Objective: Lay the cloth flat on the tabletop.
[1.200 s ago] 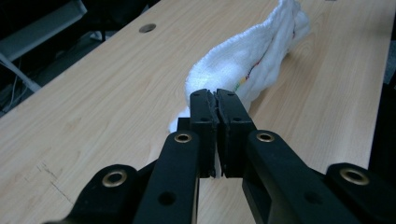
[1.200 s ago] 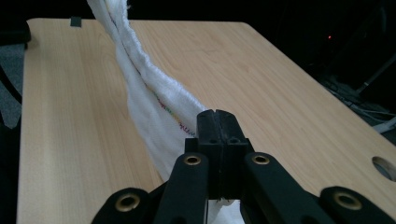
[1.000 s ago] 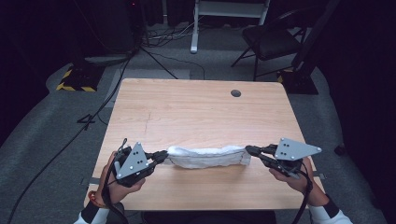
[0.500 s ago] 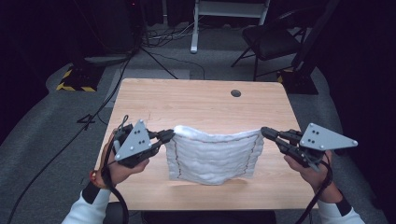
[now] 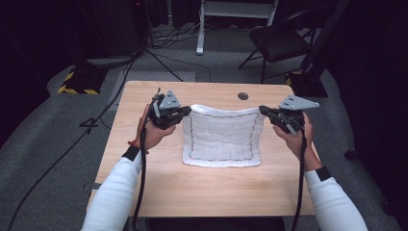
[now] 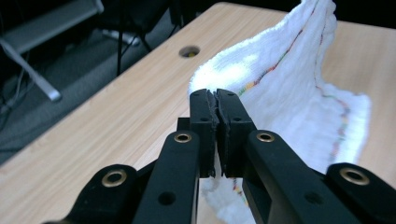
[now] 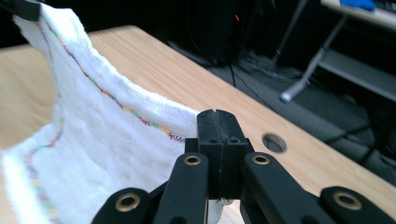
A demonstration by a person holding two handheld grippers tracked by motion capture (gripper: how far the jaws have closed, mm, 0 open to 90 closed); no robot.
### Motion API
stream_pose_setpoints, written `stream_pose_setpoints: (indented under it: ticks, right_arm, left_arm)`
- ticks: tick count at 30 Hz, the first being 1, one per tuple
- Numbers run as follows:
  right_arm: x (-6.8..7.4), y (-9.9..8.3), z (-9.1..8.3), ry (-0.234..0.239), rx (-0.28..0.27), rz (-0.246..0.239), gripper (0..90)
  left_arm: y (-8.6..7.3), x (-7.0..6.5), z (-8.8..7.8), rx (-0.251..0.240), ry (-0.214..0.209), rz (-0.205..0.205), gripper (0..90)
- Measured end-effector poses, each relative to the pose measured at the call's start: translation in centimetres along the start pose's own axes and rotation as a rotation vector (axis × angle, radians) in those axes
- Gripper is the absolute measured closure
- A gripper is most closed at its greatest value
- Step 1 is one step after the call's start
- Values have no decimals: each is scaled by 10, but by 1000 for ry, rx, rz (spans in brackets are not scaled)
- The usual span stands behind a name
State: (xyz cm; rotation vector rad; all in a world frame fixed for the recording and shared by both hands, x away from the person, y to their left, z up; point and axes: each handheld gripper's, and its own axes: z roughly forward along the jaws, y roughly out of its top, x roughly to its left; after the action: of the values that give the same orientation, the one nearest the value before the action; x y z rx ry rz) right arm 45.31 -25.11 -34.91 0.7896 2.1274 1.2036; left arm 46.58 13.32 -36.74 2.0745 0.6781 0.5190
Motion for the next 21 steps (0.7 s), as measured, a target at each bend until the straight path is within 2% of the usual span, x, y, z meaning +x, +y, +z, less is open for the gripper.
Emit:
stream_pose_setpoints:
  ticks: [4, 9, 11, 13, 15, 16, 18, 19, 21]
  right_arm:
    - [-18, -13, 35, -27, 44, 51, 900]
    - [-28, -28, 72, -72, 131, 45, 900]
    - [-30, -33, 86, -96, 166, 39, 897]
    - [-31, -38, 97, -118, 192, 43, 878]
    - [-33, -43, 105, -132, 224, 42, 821]
    - [-33, -45, 106, -133, 227, 47, 820]
    - [-34, -49, 107, -122, 235, 61, 776]
    - [-35, -51, 106, -119, 238, 69, 738]
    - [-35, -55, 102, -91, 235, 81, 735]
  left_arm:
    - [-9, 16, 42, 50, 42, -45, 859]
    - [-23, 29, 78, 111, 92, -95, 854]
    - [-27, 31, 90, 137, 138, -111, 812]
    - [-30, 33, 98, 157, 143, -136, 758]
    - [-31, 32, 103, 182, 150, -141, 691]
    - [-32, 31, 104, 191, 153, -140, 676]
    - [-32, 29, 104, 189, 152, -149, 611]
    - [-33, 28, 102, 192, 138, -146, 574]
    - [-34, 23, 98, 196, 132, -126, 517]
